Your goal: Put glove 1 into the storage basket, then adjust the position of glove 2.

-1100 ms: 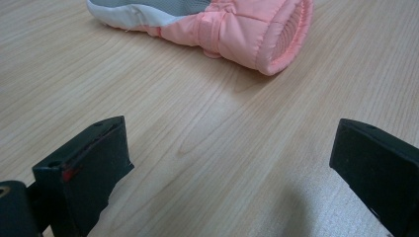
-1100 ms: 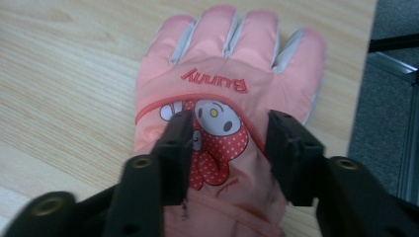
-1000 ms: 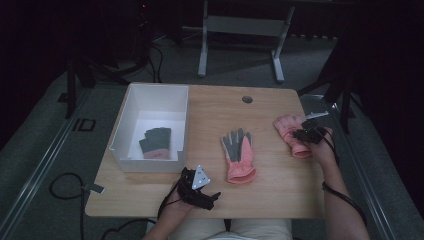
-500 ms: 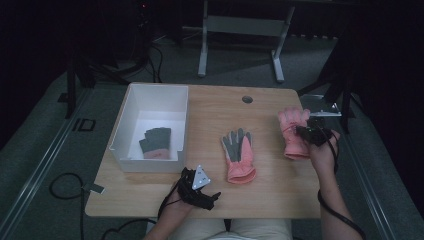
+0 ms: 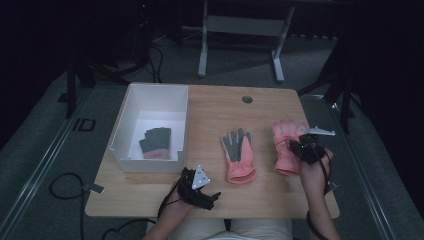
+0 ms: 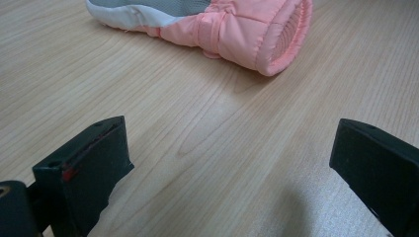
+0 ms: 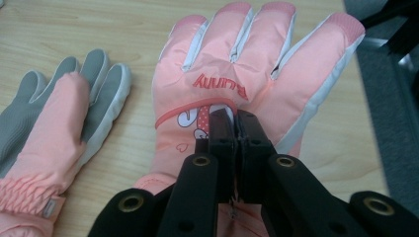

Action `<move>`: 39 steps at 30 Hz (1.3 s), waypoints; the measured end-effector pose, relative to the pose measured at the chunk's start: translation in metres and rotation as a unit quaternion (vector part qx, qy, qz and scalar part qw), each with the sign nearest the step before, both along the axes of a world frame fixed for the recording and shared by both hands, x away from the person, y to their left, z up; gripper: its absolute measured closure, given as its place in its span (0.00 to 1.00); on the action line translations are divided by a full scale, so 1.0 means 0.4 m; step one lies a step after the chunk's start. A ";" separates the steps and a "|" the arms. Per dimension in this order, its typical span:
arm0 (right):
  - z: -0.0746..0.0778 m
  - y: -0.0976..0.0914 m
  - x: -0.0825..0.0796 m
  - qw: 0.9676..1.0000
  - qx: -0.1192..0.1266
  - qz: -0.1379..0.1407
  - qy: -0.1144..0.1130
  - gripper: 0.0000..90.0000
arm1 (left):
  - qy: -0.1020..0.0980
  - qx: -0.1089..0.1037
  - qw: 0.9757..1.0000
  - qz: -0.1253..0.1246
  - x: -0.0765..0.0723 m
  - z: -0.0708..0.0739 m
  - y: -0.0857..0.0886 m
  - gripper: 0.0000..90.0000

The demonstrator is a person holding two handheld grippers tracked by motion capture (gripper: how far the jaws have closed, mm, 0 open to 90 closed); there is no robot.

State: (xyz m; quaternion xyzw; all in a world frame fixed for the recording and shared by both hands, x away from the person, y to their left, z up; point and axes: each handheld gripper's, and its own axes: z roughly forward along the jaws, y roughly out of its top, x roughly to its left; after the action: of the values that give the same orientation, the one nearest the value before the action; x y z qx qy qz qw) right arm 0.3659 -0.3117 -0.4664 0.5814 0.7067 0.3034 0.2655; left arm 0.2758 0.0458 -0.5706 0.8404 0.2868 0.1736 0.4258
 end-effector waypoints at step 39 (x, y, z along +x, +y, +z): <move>-0.175 -0.014 0.037 0.996 -0.014 0.081 0.029 0.94 | 0.001 0.004 1.000 -0.003 -0.001 -0.001 -0.003 0.02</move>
State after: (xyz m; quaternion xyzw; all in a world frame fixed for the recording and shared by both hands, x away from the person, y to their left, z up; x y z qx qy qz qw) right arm 0.3805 -0.3175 -0.5365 0.5272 0.7629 0.2969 0.2277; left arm 0.2755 0.0444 -0.5710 0.8434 0.2837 0.1726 0.4223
